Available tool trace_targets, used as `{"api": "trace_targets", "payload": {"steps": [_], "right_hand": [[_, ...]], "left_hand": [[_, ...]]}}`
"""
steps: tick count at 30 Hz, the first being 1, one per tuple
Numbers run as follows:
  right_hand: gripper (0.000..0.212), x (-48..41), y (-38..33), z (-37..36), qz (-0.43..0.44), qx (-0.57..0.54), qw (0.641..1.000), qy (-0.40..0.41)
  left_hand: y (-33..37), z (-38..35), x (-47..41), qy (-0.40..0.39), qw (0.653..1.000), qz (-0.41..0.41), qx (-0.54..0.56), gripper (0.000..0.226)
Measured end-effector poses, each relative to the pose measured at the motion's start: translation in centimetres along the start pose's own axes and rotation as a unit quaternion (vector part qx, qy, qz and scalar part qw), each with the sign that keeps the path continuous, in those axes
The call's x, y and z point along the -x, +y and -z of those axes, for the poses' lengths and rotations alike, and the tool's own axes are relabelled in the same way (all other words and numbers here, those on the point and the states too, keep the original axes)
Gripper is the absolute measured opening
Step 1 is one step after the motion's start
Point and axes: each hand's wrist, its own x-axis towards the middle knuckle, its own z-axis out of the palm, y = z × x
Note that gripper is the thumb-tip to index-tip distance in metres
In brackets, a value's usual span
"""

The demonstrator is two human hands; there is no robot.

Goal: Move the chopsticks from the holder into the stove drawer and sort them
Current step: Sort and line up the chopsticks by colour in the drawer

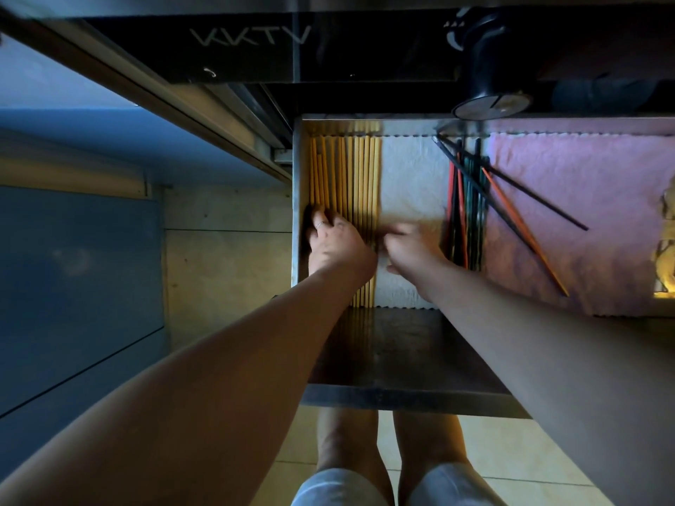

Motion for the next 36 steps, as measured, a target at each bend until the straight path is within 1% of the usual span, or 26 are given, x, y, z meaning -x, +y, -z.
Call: {"api": "trace_targets", "payload": {"steps": [5,8,10,13,17,21,28,33,36], "right_hand": [[0.031,0.8,-0.1,0.5,0.025,0.003,1.0,-0.017],[0.027,1.3,-0.1,0.8,0.05,0.007,0.998,-0.023],[0.021,1.4,-0.1,1.0,0.06,0.005,0.998,-0.029],[0.028,1.5,0.0,1.2,0.075,0.008,0.997,-0.035],[0.034,1.3,0.2,1.4,0.074,0.019,0.997,-0.03],[0.034,1.3,0.2,1.5,0.067,0.007,0.997,-0.03],[0.032,1.3,0.3,1.4,0.063,0.004,0.998,-0.028],[0.032,1.3,0.4,1.7,0.062,-0.003,0.998,-0.03],[0.033,1.3,0.5,1.8,0.059,-0.007,0.998,-0.035]], "left_hand": [[0.7,0.7,-0.3,0.009,0.996,0.022,0.082,0.076],[1.1,0.9,-0.6,0.022,0.989,0.04,0.139,0.068],[1.3,0.9,-0.5,0.025,0.988,0.038,0.15,0.065],[1.9,0.7,-0.5,0.027,0.985,0.043,0.163,0.062],[2.1,1.2,-0.8,0.036,0.977,0.076,0.198,0.06],[1.9,1.3,-0.9,0.029,0.977,0.07,0.201,0.055],[2.4,1.3,-0.9,0.038,0.972,0.082,0.217,0.057],[2.1,1.2,-1.1,0.036,0.974,0.073,0.213,0.059],[1.9,1.0,-1.3,0.028,0.975,0.073,0.208,0.055]]}}
